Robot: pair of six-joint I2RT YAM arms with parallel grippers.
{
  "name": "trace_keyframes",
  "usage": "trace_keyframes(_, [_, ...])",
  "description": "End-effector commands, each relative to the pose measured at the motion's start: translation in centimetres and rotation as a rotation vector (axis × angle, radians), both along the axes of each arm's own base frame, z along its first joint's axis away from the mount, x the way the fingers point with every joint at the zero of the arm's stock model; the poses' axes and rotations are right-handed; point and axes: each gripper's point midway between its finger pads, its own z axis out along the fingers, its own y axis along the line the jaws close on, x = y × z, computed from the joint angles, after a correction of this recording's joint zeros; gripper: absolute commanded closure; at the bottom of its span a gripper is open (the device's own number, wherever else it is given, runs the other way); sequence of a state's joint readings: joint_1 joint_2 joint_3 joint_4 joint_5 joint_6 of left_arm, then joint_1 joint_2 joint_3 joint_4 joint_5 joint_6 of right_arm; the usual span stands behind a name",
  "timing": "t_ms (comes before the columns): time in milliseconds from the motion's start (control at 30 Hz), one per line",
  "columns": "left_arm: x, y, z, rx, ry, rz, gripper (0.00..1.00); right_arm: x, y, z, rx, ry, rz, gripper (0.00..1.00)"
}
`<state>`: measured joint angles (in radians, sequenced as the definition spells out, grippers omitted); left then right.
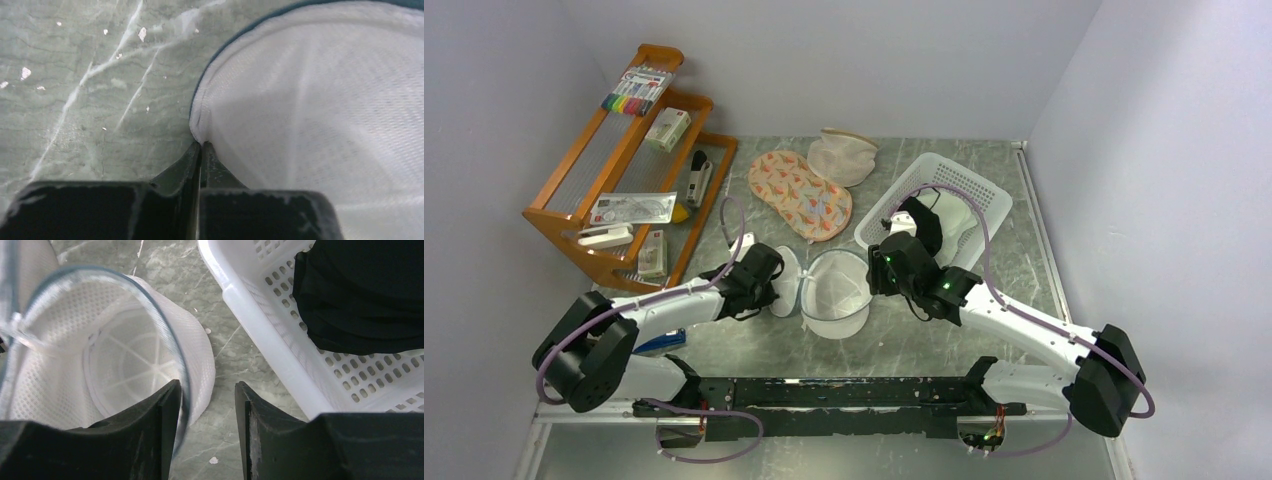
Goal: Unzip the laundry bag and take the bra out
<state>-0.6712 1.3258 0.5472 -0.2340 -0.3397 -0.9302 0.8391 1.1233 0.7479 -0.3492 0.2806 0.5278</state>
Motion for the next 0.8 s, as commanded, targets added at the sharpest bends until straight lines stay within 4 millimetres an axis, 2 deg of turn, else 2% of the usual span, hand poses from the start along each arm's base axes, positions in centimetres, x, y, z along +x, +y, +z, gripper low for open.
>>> trace_keyframes(0, [-0.5,2.5,-0.3,0.137,0.022,0.019,0.93,0.4,-0.3,1.1,-0.009,-0.034,-0.007,0.54])
trace_keyframes(133, [0.5,2.7,2.4,0.146,-0.052,0.011,0.93,0.3,-0.1,1.8,0.010,-0.044,0.007,0.46])
trace_keyframes(300, [1.6,2.9,7.3,0.130,-0.179,-0.005,0.93,0.4,1.0,2.8,0.050,-0.048,0.043,0.40])
trace_keyframes(433, [2.4,2.4,12.0,0.085,-0.306,-0.048,0.93,0.6,2.1,4.0,0.092,-0.061,0.069,0.34])
trace_keyframes(567, [2.6,1.9,15.8,0.040,-0.408,-0.102,0.93,1.0,3.3,5.2,0.132,-0.070,0.096,0.29])
trace_keyframes(767, [2.5,0.1,19.8,-0.021,-0.503,-0.231,0.93,1.7,5.4,7.8,0.259,-0.072,0.153,0.22])
